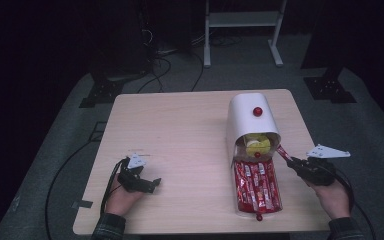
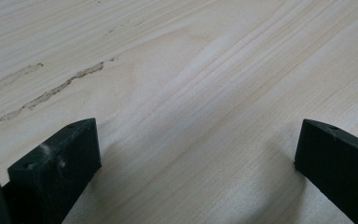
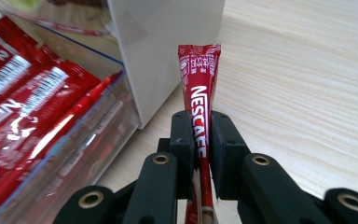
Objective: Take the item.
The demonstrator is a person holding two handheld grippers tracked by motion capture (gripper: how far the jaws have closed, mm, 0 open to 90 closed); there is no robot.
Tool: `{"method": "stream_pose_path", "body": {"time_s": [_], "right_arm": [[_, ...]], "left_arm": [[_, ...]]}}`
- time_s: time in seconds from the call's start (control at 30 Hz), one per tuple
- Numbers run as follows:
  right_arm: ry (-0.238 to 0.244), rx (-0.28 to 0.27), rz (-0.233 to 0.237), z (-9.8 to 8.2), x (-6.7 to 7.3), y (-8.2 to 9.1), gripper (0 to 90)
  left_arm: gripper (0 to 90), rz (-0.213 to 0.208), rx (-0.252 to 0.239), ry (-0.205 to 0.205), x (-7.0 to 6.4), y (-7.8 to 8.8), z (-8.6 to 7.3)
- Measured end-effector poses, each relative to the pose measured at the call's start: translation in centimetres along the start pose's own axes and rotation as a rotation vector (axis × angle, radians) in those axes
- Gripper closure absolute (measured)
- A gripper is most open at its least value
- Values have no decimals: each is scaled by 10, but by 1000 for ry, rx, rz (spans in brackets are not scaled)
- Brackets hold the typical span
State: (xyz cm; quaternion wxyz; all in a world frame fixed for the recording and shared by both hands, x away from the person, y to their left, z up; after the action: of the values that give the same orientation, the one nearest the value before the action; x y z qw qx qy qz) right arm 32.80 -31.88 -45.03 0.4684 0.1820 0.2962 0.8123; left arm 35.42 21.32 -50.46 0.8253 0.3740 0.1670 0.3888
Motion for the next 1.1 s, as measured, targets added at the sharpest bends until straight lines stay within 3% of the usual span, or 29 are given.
{"method": "stream_pose_path", "body": {"time_s": [0.37, 1.1], "right_arm": [[3, 47, -9, 0, -8, -22, 799], [19, 135, -1, -4, -3, -48, 796]], "left_arm": [[0, 2, 0, 2, 0, 0, 0], [0, 1, 0, 1, 0, 0, 0]]}}
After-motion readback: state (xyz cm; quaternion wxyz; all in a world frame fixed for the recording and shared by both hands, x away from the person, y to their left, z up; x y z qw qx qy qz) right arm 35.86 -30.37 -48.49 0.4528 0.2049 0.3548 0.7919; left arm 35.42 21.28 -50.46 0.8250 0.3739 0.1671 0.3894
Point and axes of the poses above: each handheld gripper's, and its own axes: y roughly backward along the jaws, z roughly out of its top, x roughly to its left, the point moved 3 cm from there along -y, roughly forward along the jaws, and after that the axes turned 4 degrees about x, right-handed, at the moved point
